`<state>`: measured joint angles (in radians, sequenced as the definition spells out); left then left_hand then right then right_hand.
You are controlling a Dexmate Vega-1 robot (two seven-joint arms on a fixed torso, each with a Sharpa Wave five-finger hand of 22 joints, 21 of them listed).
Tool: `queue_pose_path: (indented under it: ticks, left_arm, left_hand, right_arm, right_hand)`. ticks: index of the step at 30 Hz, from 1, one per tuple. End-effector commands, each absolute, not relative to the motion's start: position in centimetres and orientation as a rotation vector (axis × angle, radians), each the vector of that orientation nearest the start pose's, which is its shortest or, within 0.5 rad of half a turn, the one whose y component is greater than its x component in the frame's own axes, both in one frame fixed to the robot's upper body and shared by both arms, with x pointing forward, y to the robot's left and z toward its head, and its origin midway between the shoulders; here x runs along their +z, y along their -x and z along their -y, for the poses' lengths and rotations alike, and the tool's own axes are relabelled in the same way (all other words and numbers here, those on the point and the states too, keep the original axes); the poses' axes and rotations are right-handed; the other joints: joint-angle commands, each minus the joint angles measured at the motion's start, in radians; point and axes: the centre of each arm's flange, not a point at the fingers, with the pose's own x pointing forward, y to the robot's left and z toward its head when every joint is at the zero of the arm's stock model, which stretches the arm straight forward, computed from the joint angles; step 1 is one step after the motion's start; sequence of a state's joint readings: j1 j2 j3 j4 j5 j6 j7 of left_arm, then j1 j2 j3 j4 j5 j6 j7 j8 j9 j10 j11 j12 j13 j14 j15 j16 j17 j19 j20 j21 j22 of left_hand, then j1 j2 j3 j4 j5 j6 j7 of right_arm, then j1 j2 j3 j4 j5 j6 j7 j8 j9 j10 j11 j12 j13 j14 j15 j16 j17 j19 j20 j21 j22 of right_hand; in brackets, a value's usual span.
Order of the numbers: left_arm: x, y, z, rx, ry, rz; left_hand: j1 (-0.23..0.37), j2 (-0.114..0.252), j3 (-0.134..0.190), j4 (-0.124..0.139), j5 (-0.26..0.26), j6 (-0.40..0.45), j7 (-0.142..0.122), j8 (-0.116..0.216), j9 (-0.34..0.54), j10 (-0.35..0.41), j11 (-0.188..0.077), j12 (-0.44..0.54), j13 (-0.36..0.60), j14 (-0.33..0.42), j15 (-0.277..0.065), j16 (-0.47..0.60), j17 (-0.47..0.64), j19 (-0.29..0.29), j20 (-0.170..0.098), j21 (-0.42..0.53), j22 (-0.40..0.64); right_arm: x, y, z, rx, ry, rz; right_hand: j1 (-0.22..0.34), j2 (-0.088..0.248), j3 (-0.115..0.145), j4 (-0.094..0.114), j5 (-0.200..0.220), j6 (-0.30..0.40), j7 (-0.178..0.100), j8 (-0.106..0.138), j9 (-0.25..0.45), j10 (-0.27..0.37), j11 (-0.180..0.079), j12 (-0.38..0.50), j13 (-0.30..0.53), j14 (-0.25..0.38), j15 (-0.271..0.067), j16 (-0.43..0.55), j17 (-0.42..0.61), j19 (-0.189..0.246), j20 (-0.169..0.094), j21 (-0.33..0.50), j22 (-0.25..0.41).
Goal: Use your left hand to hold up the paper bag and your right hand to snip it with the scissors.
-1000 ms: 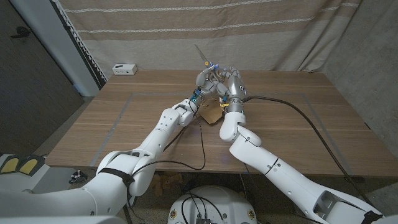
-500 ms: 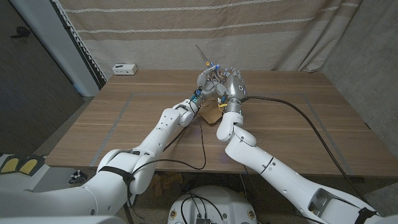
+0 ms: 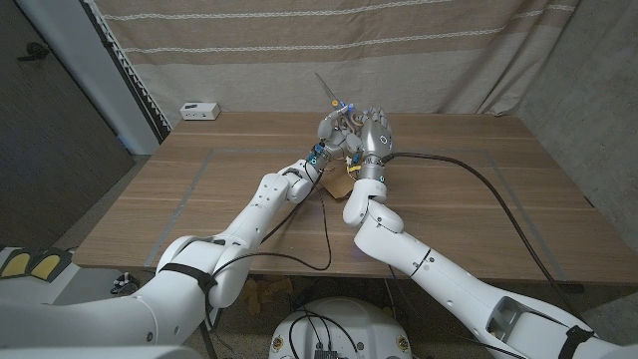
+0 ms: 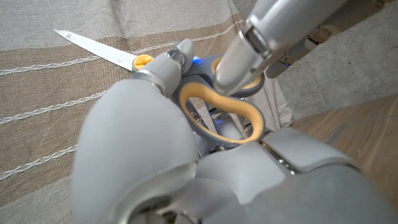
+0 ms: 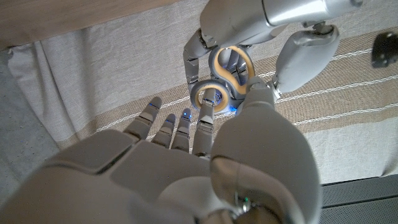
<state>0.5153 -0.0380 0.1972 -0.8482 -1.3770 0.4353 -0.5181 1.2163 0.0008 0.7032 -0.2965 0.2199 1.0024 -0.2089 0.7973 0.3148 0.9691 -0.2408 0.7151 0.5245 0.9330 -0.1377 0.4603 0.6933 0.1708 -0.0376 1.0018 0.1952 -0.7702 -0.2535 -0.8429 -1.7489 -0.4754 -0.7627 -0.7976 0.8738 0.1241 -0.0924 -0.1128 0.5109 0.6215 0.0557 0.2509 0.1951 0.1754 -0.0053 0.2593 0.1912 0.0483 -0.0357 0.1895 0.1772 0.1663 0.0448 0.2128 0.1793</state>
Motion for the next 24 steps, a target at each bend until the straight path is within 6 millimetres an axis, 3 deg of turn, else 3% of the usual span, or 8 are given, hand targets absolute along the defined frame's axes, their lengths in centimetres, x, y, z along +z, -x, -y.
queue_pose_path:
  ticks: [1,8,13,24]
  left_arm:
    - [2.03,-68.55,-5.30,-1.085,1.179,0.077]
    - [2.01,-68.49,-5.06,-1.100,1.170,0.072]
    - [2.00,-68.48,-4.83,-1.113,1.166,0.066]
    - [2.09,-68.27,-4.38,-1.164,1.154,0.059]
  left_hand:
    - [0.161,0.164,0.123,0.125,0.001,0.182,0.135,0.336,0.788,0.034,0.026,0.134,0.505,0.019,-0.094,-0.006,0.346,-0.008,-0.130,-0.001,0.001]
    - [0.162,0.163,0.121,0.124,0.000,0.183,0.134,0.330,0.774,0.035,0.026,0.134,0.502,0.020,-0.094,-0.017,0.338,-0.010,-0.131,-0.002,0.000]
    - [0.162,0.162,0.119,0.124,-0.001,0.179,0.134,0.333,0.777,0.034,0.026,0.132,0.497,0.026,-0.094,-0.023,0.334,-0.011,-0.132,-0.001,0.000]
    - [0.163,0.162,0.116,0.124,-0.001,0.183,0.135,0.327,0.759,0.034,0.025,0.132,0.494,0.031,-0.095,-0.037,0.323,-0.014,-0.132,0.001,0.000]
  right_arm:
    - [0.63,-55.62,5.46,-0.622,0.878,0.664]
    - [0.73,-55.75,5.07,-0.671,0.899,0.656]
    - [0.83,-56.01,4.87,-0.680,0.912,0.639]
    - [0.72,-56.46,4.83,-0.689,0.919,0.630]
  right_hand:
    - [-0.004,0.000,-0.005,0.003,0.009,0.008,0.002,-0.002,0.000,0.017,0.006,0.008,0.001,0.022,-0.008,0.008,0.003,0.015,0.001,0.009,0.004]
    - [-0.005,-0.001,-0.010,0.005,0.008,0.056,0.008,0.006,-0.001,0.061,0.015,0.021,0.001,0.053,-0.011,0.012,0.003,0.041,0.000,0.014,0.005]
    - [-0.016,-0.008,-0.021,0.010,0.006,0.031,-0.045,-0.012,0.000,0.055,0.015,0.015,0.001,0.052,-0.002,0.006,0.004,0.050,-0.007,0.014,0.007]
    - [-0.011,-0.017,-0.025,0.005,0.007,0.039,-0.057,-0.010,0.003,0.067,0.008,0.017,0.001,0.059,0.005,0.005,0.004,0.055,-0.006,0.014,0.007]
